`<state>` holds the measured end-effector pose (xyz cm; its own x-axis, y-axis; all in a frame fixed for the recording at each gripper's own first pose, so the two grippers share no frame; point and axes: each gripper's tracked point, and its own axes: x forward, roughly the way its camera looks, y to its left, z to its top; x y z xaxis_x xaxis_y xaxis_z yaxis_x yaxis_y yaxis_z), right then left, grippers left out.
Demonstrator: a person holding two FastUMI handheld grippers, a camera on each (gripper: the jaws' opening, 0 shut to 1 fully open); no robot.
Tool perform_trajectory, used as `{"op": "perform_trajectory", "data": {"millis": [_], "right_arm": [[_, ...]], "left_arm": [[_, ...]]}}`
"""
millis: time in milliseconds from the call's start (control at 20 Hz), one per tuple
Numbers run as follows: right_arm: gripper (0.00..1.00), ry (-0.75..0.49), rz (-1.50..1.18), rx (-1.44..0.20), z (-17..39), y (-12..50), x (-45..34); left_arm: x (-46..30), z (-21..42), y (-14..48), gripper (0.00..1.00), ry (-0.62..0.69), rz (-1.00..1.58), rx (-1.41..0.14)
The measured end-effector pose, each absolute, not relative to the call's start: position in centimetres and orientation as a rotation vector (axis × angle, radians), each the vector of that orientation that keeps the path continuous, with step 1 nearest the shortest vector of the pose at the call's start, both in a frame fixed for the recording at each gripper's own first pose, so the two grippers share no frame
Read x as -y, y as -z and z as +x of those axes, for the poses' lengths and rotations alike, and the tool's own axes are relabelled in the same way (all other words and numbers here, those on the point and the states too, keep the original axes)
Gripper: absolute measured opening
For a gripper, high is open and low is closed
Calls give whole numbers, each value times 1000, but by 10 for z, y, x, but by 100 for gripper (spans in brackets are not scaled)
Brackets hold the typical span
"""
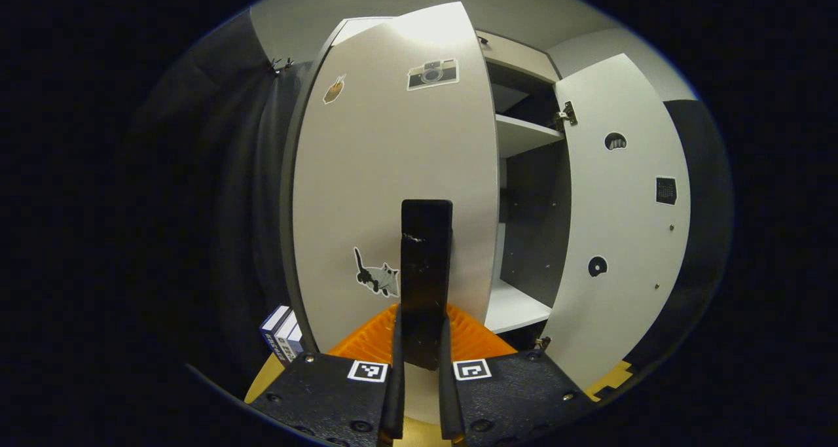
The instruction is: Open the right door of the double-door shoe cabinet with the right hand, and open the left door with the left hand.
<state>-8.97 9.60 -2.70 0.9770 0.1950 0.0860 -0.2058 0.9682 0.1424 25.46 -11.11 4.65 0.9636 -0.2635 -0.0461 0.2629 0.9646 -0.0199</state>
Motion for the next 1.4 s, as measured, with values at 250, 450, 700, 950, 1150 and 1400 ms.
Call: {"op": "perform_trajectory", "data": {"millis": [250,450,700,950,1150,1400], "right_arm": [[94,-214,141,46,-88,36,-117],[98,-218,141,48,-92,34,-128],[98,-231,131,42,-93,38,-139],[98,-230,135,39,-90,39,-143],[98,-228,137,32,-87,42,-144],[98,-215,132,31,-89,41,-140]], "left_arm": [[82,238,-49,22,251,3,-37],[64,230,-50,18,281,5,-26],[39,227,-51,16,239,22,-28],[7,227,-51,10,177,14,-19],[-26,235,-49,1,131,-16,-21],[-20,234,-47,1,204,-17,-7]]}}
